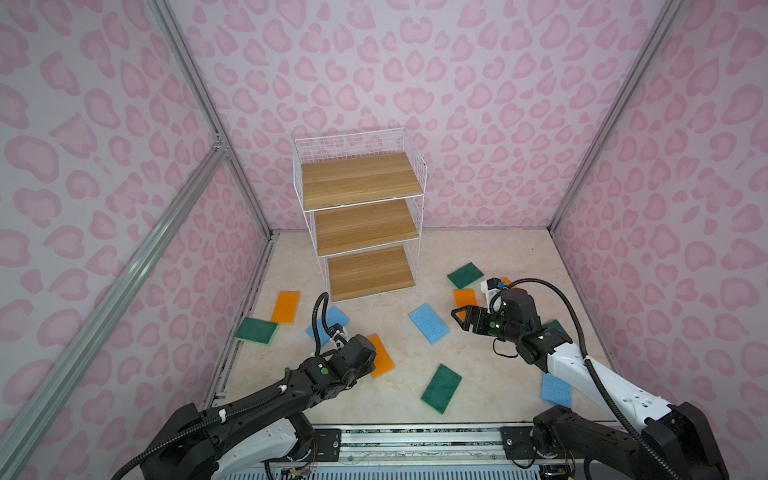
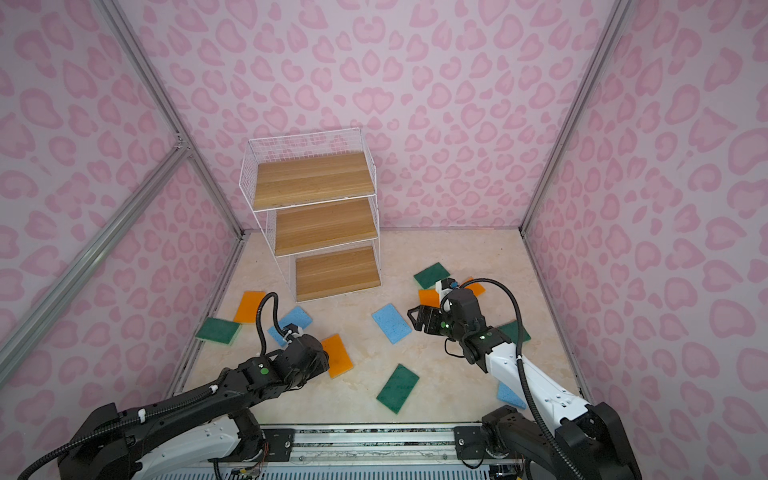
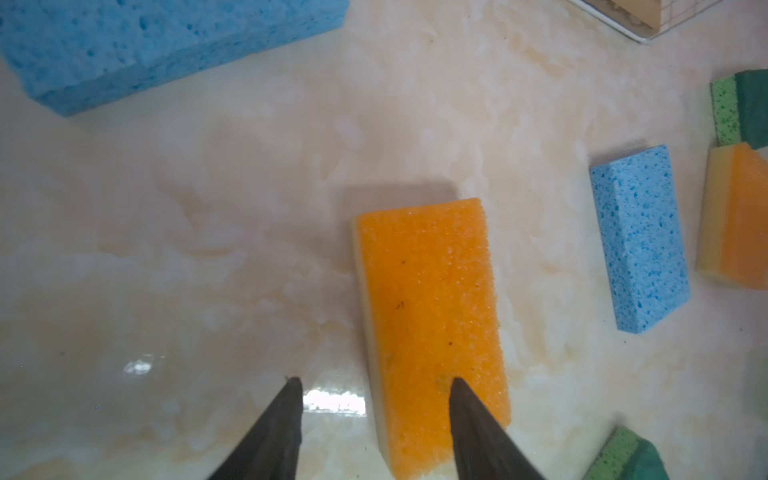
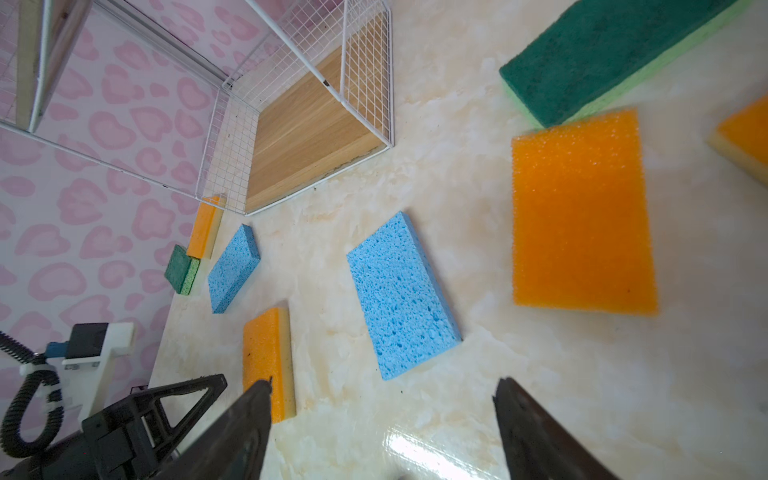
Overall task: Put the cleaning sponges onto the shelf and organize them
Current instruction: 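Reach left gripper down to the orange sponge nearest it while right arm moves inward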
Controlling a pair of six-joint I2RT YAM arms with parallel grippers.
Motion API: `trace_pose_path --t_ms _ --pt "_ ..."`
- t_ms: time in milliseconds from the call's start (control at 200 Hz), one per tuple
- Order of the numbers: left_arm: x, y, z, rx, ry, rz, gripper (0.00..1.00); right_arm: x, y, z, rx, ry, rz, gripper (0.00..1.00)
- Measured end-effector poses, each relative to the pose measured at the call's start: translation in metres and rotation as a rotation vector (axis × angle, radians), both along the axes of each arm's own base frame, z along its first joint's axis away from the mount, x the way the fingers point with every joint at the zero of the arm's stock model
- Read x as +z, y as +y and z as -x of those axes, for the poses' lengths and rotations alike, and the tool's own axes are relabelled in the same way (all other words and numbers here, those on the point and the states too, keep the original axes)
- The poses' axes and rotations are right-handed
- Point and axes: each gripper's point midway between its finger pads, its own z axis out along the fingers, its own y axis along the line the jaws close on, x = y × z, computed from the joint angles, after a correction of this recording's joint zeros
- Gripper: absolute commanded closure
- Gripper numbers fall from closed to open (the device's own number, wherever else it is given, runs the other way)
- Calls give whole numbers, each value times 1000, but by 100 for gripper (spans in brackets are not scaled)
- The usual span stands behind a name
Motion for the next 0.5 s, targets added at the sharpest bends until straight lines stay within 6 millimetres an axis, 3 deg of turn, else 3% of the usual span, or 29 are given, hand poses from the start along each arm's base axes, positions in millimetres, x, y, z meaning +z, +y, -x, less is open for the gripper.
trace_pose_path --t_ms 210,500 --pt "-12 8 -1 63 -17 12 51 -3 0 1 0 4 -8 25" --pt "-14 3 -15 87 -46 51 53 -7 -3 7 -14 16 -14 28"
